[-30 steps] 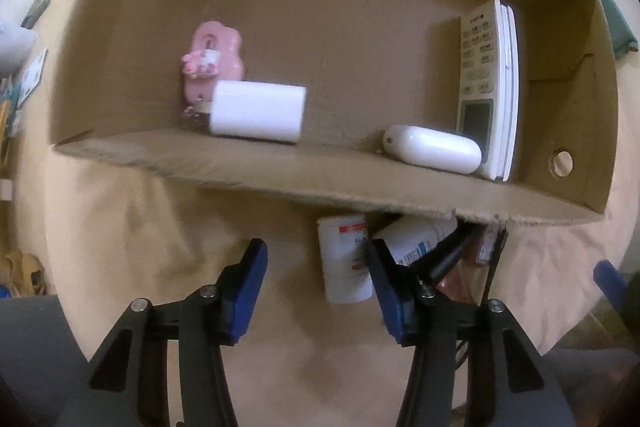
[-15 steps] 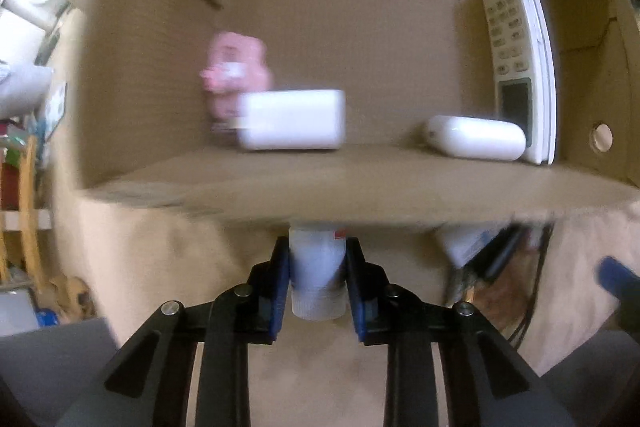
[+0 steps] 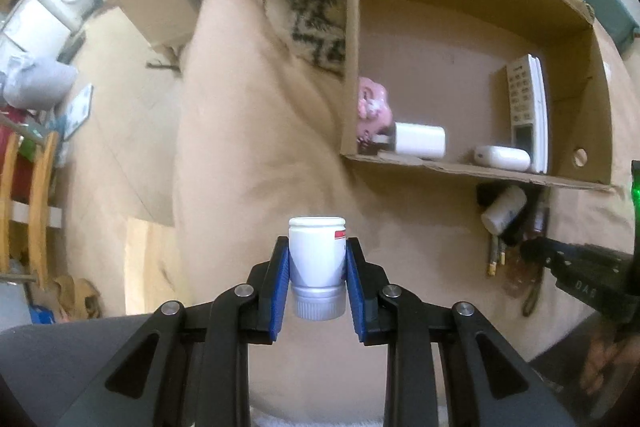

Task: Organize rigid objects
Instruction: 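Grasp the white pill bottle with the left gripper while the right gripper grasps the pink translucent comb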

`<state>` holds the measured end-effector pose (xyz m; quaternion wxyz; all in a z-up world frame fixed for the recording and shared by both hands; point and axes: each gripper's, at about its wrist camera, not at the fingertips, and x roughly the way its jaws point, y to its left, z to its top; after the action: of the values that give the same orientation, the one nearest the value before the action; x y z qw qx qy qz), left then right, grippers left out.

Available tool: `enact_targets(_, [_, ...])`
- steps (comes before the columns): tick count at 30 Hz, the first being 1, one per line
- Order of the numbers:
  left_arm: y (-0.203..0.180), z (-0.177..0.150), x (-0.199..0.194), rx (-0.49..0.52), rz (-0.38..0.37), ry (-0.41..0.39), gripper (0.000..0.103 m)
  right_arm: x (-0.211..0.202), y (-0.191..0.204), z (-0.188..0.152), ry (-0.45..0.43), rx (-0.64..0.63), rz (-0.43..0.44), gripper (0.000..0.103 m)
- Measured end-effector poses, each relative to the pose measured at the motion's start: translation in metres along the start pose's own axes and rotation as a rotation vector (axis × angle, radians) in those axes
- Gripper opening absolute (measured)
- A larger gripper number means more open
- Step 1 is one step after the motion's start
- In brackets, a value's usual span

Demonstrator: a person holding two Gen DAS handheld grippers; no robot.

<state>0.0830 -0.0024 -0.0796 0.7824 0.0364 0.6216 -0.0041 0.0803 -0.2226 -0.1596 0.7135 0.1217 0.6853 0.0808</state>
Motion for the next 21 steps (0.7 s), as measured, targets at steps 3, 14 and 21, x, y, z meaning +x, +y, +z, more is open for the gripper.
enact_targets(3, [0.007, 0.006, -0.006, -0.025, -0.048, -0.02, 0.024, 0.005, 0.002, -0.003, 0.009, -0.014, -0.017, 0.026])
enact_targets(14, [0.011, 0.002, -0.01, -0.076, -0.094, -0.037, 0.024, 0.031, 0.056, -0.017, 0.008, -0.208, -0.193, 0.039])
enact_targets(21, [0.014, 0.003, -0.013, -0.109, -0.152, -0.016, 0.024, 0.028, 0.062, -0.046, 0.076, -0.247, -0.139, 0.038])
